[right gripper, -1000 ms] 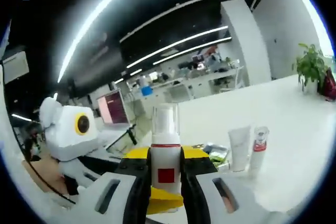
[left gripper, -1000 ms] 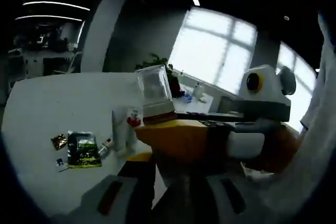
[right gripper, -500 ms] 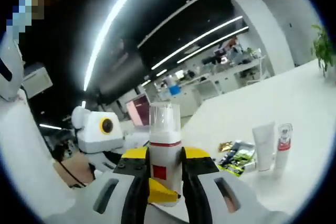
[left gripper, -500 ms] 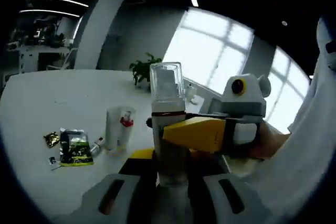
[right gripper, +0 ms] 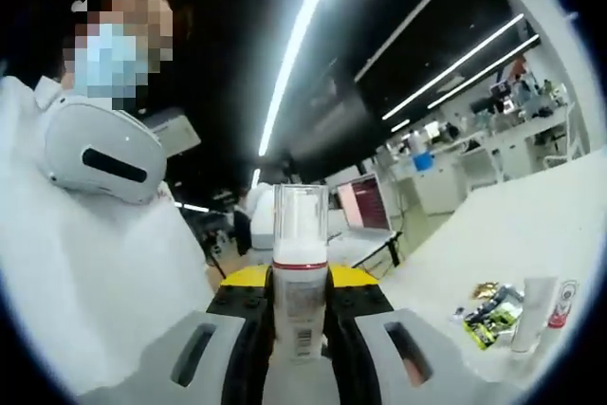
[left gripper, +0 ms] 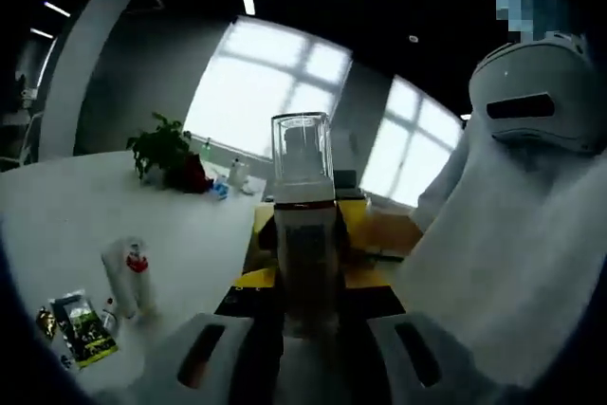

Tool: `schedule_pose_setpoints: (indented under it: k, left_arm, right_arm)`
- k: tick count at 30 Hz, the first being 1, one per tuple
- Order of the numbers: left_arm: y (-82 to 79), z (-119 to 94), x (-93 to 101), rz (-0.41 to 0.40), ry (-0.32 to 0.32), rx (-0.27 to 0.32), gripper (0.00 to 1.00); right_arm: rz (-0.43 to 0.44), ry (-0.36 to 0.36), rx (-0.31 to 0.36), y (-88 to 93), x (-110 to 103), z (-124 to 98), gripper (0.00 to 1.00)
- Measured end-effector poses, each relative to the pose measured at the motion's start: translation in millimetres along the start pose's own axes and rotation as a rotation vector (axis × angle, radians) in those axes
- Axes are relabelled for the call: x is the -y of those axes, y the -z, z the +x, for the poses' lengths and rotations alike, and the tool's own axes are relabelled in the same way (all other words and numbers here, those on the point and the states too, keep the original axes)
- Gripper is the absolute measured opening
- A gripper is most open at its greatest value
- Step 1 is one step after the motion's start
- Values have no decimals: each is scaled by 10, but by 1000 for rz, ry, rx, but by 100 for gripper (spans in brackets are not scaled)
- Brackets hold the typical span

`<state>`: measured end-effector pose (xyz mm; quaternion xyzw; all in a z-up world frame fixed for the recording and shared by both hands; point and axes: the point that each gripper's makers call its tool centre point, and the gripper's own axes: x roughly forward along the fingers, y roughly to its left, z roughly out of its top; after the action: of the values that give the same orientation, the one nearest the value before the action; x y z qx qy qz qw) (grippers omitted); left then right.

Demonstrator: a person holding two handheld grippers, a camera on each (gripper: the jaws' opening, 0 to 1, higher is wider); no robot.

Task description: Arrange the skincare products in the storage area until every visible bottle or jar stands upright without overlapping.

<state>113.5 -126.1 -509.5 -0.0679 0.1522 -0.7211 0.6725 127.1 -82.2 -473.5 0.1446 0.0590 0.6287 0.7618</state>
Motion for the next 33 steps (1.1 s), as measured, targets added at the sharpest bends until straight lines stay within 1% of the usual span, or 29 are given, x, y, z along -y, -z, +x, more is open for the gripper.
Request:
schedule_pose_setpoints:
  k: [1, 3, 5, 6, 8, 10, 12, 13, 15, 16, 18, 21, 22, 25, 27, 28, 30, 31, 33]
  left_arm:
    - [19, 8, 6, 20, 2, -13, 17]
    - [64, 24, -22, 64, -13, -34, 17]
    - [122, 42, -51, 109, -23, -61, 17]
    - [159, 59, -70, 135, -30, -82, 17]
    - [233, 91, -128, 183, -58, -125, 18]
    - [306, 113, -155, 206, -61, -166, 18]
    - [379, 155, -178, 219, -61, -201, 18]
    - [430, 172, -197, 238, -62, -231, 18]
    - [501, 198, -234, 268, -63, -271, 18]
    - [557, 214, -268, 283, -67, -305, 18]
    - [630, 245, -318, 317, -70, -353, 18]
    - [656, 317, -370, 318, -77, -359, 18]
    - [678, 317, -418, 314, -80, -357, 18]
    - [718, 377, -511, 301, -95, -361, 18]
    - [783, 385, -636, 299, -114, -389, 18]
    - [816, 429, -682, 294, -127, -410, 18]
    - [871, 476, -754, 285, -131, -432, 18]
    - [915, 495, -834, 286, -149, -450, 18]
    - [968, 562, -930, 274, -154, -465, 18]
  right_arm:
    - [-41, 0, -32, 30, -15, -7, 21]
    - [-96, 28, -75, 77, 6, -18, 20]
    - [-124, 36, -107, 130, 25, -40, 20]
    - [-134, 41, -120, 156, 27, -42, 20]
    - [-193, 66, -174, 229, 86, -74, 20]
    - [-206, 84, -228, 308, 100, -86, 20]
    - [-243, 109, -285, 387, 127, -102, 20]
    - [-255, 117, -307, 422, 136, -113, 20]
    - [-269, 144, -355, 504, 172, -146, 20]
    - [-279, 161, -387, 560, 202, -172, 20]
    - [-282, 181, -434, 636, 248, -206, 20]
    - [-287, 189, -462, 661, 334, -270, 21]
    - [-288, 188, -472, 664, 361, -287, 21]
    - [-302, 172, -541, 725, 508, -365, 21]
    - [-317, 158, -583, 795, 618, -391, 21]
    - [-320, 154, -594, 821, 664, -400, 21]
    - [-321, 145, -614, 886, 718, -374, 21]
    - [-321, 151, -628, 932, 781, -383, 21]
    - [-310, 153, -636, 992, 879, -433, 21]
